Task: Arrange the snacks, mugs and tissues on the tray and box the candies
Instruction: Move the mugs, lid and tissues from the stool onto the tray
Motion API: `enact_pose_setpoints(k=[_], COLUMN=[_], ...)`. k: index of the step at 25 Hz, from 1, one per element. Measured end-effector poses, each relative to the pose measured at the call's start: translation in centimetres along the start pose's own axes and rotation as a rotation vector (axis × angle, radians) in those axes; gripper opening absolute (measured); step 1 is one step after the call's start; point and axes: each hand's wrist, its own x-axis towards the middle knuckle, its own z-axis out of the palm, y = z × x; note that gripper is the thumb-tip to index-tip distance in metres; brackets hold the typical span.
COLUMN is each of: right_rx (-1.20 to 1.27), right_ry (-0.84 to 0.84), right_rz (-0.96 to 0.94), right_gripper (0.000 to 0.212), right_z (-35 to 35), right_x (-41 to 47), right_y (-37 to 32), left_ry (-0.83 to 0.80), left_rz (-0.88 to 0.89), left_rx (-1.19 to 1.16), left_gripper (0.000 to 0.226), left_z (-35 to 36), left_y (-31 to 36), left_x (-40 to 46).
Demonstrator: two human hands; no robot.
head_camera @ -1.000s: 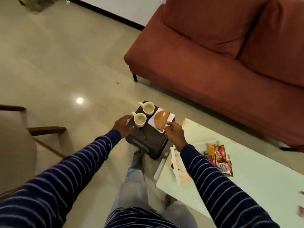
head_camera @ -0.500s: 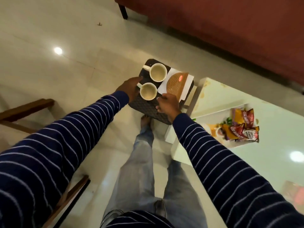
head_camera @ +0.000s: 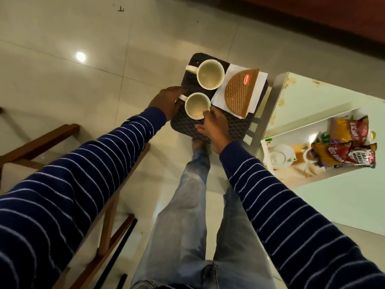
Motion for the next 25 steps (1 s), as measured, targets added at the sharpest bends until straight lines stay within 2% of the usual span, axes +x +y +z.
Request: enact_pose_setpoints(k=[6,10,14,17,20,22,25], right_rx=[0.074,-0.02,-0.177,-0.3,-0.443,-0.376,-0.29], right_ry=[0.067,0.12,0.168,0.235,0.373,0.45,0.474], right_rz=[-0.024,-0.098,-0.191,-0.259,-0.363,-0.356,-0.345], right_gripper=[0.036,0.034,0.027,0.033,0.027,0.026,0.024], right_z=[0.4,-0.4,-3.1,-6.3,-12.3,-17.3,-23.1], right_x=[1.0,1.8,1.2,-0.8,-3.1,-4.0,-5.0], right_y=[0.4,0.7,0.5,0.9,2.2,3.1,4.5], left_ry=[-0.007,-0.037,-0.039,0.014,0.02,-0.034,-0.022], left_rz=[0.044,0.1,0.107,0.103,0.098,0.081,0.037], left_rx=[0.095,0.113,0.03,-0.111,-0.285,-0.39,-0.494], left_gripper=[0.019,0.015,0.014,0.009,0.014,0.018,0.022], left_z=[0.0,0.3,2.3,4.5,8.1,11.5,17.0], left_y=[-0.1,-0.8,0.6,4.0,9.5,14.2,20.3], left_x=[1.1,0.9,-2.2,-4.9,-6.6,-7.4,-9.1])
